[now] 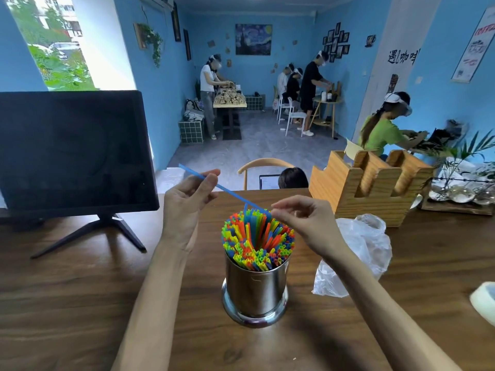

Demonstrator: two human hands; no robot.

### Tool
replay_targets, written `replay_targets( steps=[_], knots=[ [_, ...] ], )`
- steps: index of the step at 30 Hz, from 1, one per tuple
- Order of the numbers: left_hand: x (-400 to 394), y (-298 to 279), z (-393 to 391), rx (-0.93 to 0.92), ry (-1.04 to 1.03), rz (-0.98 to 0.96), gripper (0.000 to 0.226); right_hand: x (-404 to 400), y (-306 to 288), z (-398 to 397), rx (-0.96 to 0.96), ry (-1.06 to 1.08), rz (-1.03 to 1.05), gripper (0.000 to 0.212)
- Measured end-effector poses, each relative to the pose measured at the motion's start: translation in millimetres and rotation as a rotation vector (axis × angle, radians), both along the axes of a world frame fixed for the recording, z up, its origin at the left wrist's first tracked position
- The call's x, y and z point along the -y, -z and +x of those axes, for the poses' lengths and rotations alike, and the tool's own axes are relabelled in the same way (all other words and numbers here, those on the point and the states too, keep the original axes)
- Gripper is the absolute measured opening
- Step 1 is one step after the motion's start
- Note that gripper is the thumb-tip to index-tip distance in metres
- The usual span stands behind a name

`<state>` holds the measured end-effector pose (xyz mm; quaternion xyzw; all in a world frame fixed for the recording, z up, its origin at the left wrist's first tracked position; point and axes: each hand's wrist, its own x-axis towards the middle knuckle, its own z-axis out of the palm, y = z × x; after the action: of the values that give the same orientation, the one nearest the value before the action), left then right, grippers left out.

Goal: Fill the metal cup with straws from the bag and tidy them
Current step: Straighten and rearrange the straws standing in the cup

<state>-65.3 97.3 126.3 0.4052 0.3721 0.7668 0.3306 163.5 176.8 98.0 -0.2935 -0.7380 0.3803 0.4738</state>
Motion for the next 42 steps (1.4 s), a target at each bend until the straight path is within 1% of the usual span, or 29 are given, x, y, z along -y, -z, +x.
replay_targets(
  steps=[1,3,4,5,7,10,13,16,19,23,26,28,32,35,37,39,40,42],
  knots=[
    [-1,0,1,-0.004,-0.006,0.015,0.021,0,1,1,0.048,0.020,0.025,0.007],
    [-3,0,4,-0.041,-0.011,0.019,0.023,-2,0,3,0.045,0.120,0.038,0.003],
    [-4,-1,5,-0.088,-0.033,0.010,0.026,-3,-1,5,0.063,0.174,0.049,0.006],
    [-4,-1,6,-0.153,-0.061,-0.001,0.027,-5,-1,6,0.122,0.206,0.064,0.012],
    [-3,-1,7,-0.304,-0.090,-0.003,0.025,-5,0,5,0.287,0.206,0.080,0.027],
    [-1,3,13,-0.466,-0.038,-0.012,0.027,-4,-1,0,0.446,0.204,0.091,0.034],
    [0,8,17,-0.599,0.015,-0.053,0.026,-5,-5,-3,0.559,0.202,0.089,0.033],
    [0,14,19,-0.756,0.057,-0.166,0.024,-8,-11,-2,0.640,0.188,0.125,0.029],
    [-1,21,19,-0.858,0.060,-0.257,0.023,-8,-16,-2,0.694,0.178,0.169,0.026],
    [-2,22,17,-0.998,0.047,-0.302,0.025,-7,-24,-3,0.757,0.167,0.162,0.025],
    [0,19,16,-1.074,0.053,-0.319,0.031,-6,-26,-7,0.818,0.208,0.235,0.021],
    [-1,18,17,-1.098,0.036,-0.323,0.029,-5,-25,-9,0.832,0.220,0.284,0.018],
    [-1,19,17,-1.101,0.027,-0.350,0.026,-4,-26,-10,0.804,0.189,0.291,0.015],
    [-1,20,16,-1.078,0.039,-0.331,0.040,-4,-30,-7,0.684,0.172,0.248,0.010],
    [-1,19,17,-1.011,0.049,-0.302,0.055,-4,-36,-5,0.537,0.160,0.203,0.009],
    [-1,17,21,-0.934,0.025,-0.239,0.061,-5,-46,-3,0.344,0.167,0.151,0.009],
    [-1,17,23,-0.904,0.004,-0.198,0.058,-5,-51,-2,0.257,0.177,0.137,0.010],
    [-2,16,29,-0.905,-0.045,-0.143,0.042,-5,-61,-2,0.123,0.186,0.141,0.011]
  ],
)
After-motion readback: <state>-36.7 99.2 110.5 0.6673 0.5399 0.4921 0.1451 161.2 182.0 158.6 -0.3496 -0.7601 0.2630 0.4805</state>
